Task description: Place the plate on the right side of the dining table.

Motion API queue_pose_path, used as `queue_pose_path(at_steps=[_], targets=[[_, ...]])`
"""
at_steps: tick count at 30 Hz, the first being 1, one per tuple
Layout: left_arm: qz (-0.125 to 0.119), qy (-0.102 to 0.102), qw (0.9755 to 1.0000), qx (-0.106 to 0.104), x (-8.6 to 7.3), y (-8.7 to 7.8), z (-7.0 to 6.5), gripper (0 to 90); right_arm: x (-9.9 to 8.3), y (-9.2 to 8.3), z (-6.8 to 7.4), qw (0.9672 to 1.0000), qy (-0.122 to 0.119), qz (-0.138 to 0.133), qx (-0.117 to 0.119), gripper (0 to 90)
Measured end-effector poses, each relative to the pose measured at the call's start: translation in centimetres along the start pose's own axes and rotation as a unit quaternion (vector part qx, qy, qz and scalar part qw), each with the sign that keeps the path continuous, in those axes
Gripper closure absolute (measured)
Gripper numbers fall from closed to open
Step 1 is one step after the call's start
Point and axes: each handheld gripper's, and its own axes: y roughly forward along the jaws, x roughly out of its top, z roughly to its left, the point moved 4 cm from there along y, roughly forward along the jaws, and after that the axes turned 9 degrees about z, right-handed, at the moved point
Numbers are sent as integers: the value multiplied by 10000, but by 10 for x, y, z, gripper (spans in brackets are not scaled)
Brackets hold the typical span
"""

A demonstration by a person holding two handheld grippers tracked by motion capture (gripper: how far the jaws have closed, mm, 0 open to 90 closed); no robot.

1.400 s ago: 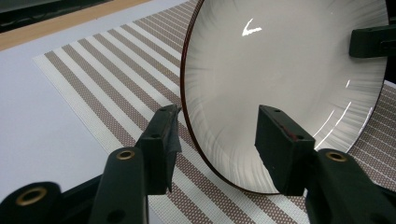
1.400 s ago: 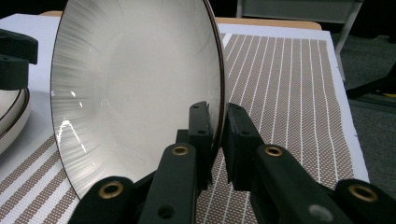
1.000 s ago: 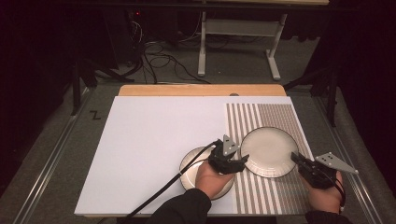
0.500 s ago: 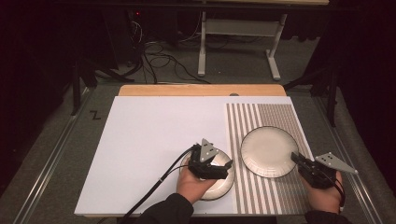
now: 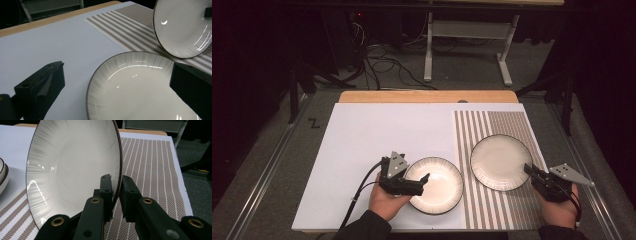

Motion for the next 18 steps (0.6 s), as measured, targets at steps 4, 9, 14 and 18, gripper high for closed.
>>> queue_pose_path(at_steps=[4,9,14,18], targets=[[-1,-42,9999,157,-11,-19,18,6,0,0,0,10000,20,15,-28,822],[148,-157,9993,312,-31,-36,41,8,-1,1,-1,9999,77,56,-52,820],[117,-342,9989,306,-53,-44,53,8,-3,4,-4,9997,154,157,-102,805],[-93,-442,9987,229,-53,-46,54,8,-4,9,-7,9993,245,262,-126,792]])
